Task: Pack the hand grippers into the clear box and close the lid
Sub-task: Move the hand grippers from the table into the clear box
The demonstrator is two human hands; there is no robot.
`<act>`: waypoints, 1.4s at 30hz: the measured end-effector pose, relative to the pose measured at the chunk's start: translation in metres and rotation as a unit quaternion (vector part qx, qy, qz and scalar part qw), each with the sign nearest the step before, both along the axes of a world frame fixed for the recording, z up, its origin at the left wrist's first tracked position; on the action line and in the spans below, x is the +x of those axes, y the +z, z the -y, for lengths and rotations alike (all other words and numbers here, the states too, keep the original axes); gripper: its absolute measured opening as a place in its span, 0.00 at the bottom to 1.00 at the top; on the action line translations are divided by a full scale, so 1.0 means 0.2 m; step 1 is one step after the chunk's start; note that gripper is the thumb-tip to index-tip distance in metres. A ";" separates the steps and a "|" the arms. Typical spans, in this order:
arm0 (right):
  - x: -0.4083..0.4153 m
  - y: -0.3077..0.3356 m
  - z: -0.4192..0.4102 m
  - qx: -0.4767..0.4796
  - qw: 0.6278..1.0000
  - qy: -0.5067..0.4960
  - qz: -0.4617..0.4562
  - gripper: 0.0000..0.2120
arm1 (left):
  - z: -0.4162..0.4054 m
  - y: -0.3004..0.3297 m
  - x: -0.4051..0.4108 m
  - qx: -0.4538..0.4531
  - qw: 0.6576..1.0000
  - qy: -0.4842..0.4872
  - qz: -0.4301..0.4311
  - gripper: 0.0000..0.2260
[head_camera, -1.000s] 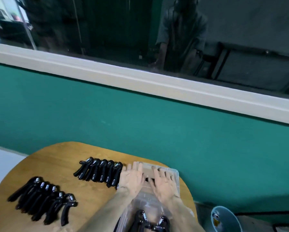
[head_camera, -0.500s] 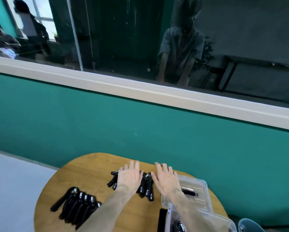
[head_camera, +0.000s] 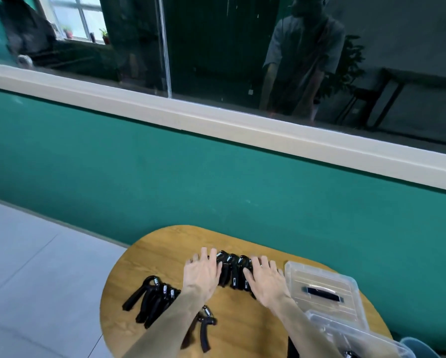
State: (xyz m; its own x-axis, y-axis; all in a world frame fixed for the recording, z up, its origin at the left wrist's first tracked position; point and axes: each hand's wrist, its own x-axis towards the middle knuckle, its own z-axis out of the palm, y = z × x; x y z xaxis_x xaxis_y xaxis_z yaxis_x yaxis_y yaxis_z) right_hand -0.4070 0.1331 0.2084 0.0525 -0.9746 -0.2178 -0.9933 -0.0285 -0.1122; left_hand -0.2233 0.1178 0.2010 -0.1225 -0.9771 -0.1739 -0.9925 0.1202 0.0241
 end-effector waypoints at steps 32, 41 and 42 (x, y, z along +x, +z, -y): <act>0.67 -1.51 0.95 0.075 0.991 -0.102 0.050 0.23 | 0.46 -1.55 1.12 0.147 0.986 0.074 -0.022 0.29; 0.76 -1.82 0.95 0.008 0.991 -0.134 -0.006 0.32 | 0.33 -1.75 1.23 0.096 0.983 0.041 -0.154 0.27; 0.77 -1.83 0.94 0.003 0.990 -0.137 -0.014 0.33 | 0.32 -1.77 1.23 0.091 0.983 0.040 -0.154 0.27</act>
